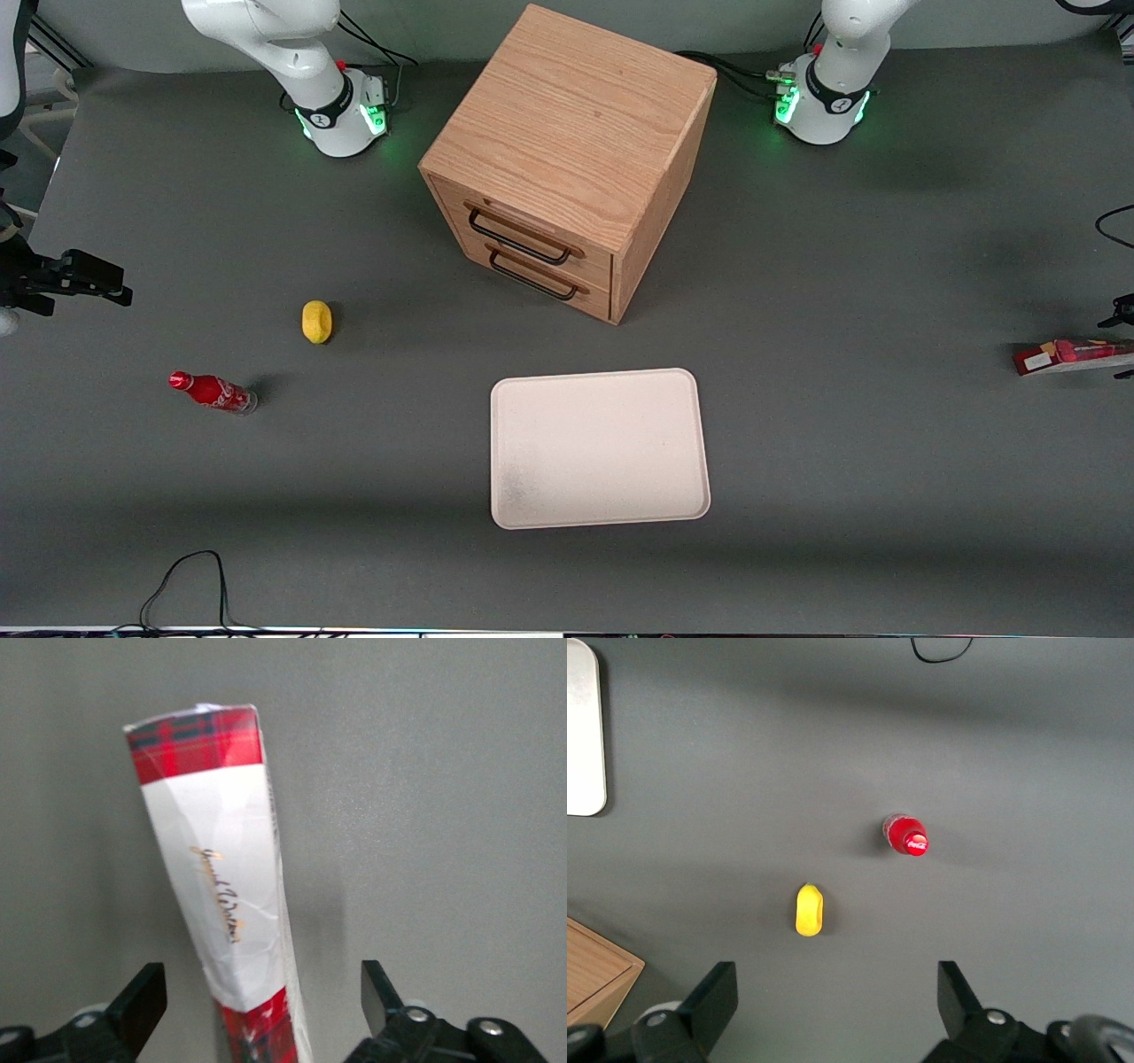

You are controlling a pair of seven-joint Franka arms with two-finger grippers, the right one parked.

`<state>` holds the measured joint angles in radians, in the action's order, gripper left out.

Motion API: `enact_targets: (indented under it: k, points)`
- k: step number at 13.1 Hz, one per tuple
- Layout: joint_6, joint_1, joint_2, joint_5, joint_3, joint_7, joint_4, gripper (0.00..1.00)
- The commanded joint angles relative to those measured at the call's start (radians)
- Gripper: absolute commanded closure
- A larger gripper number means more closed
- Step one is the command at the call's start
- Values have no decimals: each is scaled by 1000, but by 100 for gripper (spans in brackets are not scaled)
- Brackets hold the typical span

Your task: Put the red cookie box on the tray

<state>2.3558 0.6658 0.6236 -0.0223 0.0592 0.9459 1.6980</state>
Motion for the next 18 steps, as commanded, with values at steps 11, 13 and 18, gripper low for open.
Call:
enact_targets:
  k: [11, 13, 18]
  points:
    - [-53, -22, -31, 1, -7, 28, -20, 100]
    - [-194, -22, -57, -4, -7, -7, -89, 100]
    - [-559, -28, -154, -19, -9, -200, -273, 100]
